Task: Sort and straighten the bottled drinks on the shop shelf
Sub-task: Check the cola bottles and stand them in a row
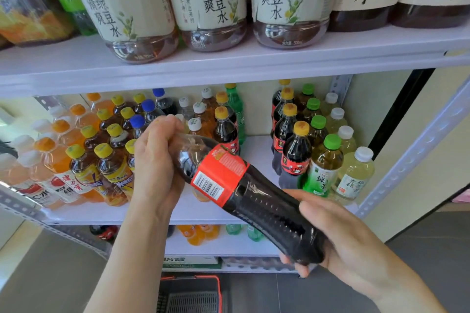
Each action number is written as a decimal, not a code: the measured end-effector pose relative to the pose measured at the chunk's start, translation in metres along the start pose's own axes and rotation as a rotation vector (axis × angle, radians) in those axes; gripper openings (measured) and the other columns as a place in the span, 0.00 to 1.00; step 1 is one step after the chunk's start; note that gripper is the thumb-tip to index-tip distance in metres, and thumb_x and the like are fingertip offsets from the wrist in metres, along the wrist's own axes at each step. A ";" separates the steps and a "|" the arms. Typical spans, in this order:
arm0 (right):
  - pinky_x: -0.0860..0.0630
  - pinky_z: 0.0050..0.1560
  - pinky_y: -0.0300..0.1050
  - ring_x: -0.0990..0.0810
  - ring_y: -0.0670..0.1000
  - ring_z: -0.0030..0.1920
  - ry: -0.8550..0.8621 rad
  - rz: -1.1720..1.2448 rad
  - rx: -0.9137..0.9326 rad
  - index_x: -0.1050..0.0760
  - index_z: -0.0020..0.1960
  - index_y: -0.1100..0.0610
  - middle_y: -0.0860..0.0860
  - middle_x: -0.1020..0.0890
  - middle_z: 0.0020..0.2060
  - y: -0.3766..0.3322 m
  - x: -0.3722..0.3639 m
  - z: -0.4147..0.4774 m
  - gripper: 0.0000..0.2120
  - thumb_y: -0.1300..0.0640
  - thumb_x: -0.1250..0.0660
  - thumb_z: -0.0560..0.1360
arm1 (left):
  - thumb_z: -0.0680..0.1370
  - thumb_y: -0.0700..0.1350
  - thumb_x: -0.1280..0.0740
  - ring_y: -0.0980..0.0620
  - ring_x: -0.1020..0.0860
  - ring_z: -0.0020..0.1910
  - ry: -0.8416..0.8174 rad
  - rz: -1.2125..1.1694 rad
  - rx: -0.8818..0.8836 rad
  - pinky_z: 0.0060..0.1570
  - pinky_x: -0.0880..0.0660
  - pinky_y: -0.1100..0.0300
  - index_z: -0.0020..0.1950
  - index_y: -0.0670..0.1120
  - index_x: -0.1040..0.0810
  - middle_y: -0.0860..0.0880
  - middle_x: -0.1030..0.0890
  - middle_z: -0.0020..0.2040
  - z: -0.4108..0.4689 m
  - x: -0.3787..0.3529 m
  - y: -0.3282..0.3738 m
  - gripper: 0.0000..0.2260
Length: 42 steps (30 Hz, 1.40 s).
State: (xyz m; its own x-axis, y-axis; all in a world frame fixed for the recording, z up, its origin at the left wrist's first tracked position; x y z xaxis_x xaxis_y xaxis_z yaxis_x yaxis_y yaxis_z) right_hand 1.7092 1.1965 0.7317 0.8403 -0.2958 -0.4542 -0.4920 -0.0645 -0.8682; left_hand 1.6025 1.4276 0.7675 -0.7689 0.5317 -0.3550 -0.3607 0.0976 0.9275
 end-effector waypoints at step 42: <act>0.32 0.26 0.43 0.30 0.56 0.30 0.465 0.053 0.234 0.23 0.52 0.60 0.66 0.25 0.38 0.023 0.024 0.005 0.19 0.45 0.31 0.71 | 0.77 0.52 0.31 0.54 0.24 0.28 0.051 0.178 0.287 0.26 0.29 0.63 0.46 0.46 0.24 0.47 0.22 0.34 0.004 -0.004 -0.033 0.10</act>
State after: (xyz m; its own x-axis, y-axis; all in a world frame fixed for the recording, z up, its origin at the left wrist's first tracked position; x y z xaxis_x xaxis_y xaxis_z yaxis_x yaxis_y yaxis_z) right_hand 1.7189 1.1930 0.7001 0.5997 -0.6884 -0.4079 -0.4223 0.1607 -0.8921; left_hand 1.6193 1.4258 0.7390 -0.8346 0.5195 -0.1834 -0.0610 0.2437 0.9679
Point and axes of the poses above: each hand's wrist, its own z-axis towards the middle knuckle, its own x-axis out of the back of the hand, y = z × x, the point moved 1 cm from there along z, towards the middle knuckle
